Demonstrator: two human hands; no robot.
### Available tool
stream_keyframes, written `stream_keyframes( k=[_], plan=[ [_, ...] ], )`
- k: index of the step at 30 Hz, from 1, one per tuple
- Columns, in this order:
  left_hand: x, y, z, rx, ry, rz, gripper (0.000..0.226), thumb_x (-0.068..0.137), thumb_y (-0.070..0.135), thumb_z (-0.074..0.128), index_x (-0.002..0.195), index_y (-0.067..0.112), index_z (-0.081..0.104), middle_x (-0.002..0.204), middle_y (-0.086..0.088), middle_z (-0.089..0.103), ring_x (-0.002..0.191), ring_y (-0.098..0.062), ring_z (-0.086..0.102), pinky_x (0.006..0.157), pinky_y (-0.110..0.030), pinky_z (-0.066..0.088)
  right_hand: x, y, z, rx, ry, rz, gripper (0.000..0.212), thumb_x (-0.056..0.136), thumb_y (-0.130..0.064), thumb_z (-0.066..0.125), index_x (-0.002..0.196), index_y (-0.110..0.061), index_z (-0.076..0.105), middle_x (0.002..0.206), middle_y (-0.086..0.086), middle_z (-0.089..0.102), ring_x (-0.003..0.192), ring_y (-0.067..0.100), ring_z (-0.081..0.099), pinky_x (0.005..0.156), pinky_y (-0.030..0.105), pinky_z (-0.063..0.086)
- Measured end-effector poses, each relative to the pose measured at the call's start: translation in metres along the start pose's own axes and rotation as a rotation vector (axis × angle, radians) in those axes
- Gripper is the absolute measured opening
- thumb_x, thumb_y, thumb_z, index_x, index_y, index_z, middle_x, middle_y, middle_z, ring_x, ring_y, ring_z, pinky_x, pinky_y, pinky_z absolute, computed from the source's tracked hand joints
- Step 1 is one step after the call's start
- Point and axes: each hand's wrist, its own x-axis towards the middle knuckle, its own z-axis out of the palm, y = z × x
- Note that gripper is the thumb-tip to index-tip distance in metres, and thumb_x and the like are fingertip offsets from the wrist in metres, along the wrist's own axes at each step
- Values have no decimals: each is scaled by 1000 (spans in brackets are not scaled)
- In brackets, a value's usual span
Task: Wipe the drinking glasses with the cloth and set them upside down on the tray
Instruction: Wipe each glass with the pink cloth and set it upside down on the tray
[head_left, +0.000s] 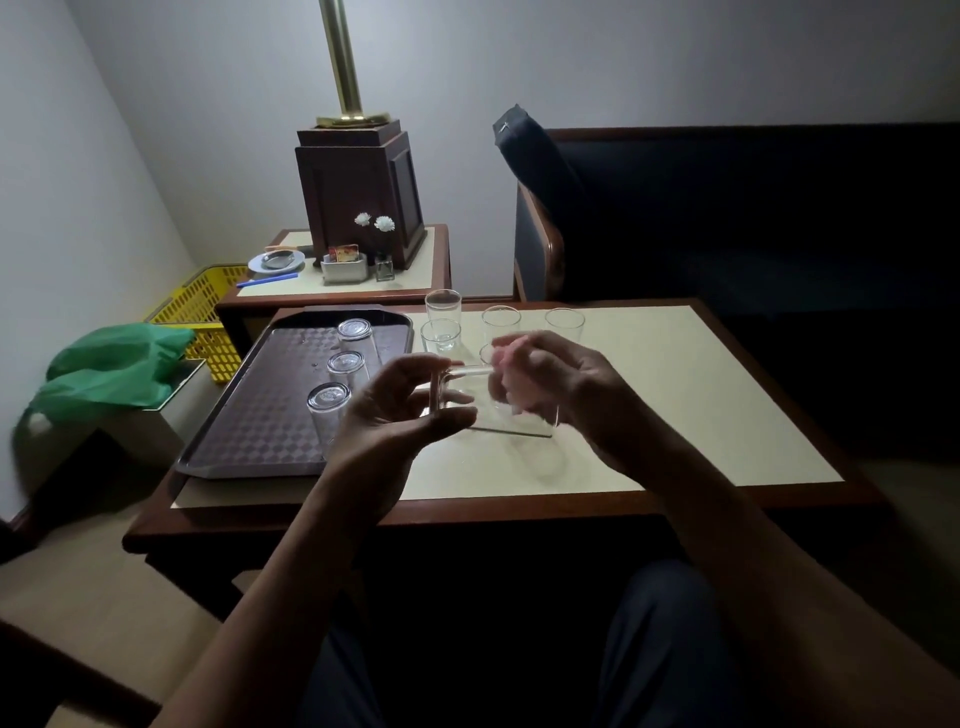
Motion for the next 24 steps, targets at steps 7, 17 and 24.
stream_keyframes(
  k=[7, 17, 24],
  plan=[
    [-3, -10, 15, 13, 201, 68, 51, 75, 4, 87, 114, 6, 54, 115, -25, 69, 105, -37, 73, 95, -47, 60, -9, 16, 7, 984, 84, 295, 41, 109, -22, 43, 139, 0, 59, 134, 29, 66, 117, 41, 70, 109, 60, 49],
    [5, -21, 36, -207, 107, -284, 62, 89, 22, 79, 145, 16, 52, 131, -25, 67, 123, -37, 67, 97, -44, 59, -18, 28, 62, -291, 515, -349, 42, 112, -39, 42, 153, -34, 49, 160, -14, 48, 141, -7, 47, 113, 23, 47],
    [1, -10, 29, -332, 23, -346, 59, 92, 26, 60, 147, 6, 54, 140, -19, 65, 127, -33, 64, 103, -49, 54, -28, 17, 62, -43, 427, -221, 30, 107, -45, 52, 136, -49, 60, 149, -17, 57, 130, 9, 62, 101, 26, 57]
  ],
)
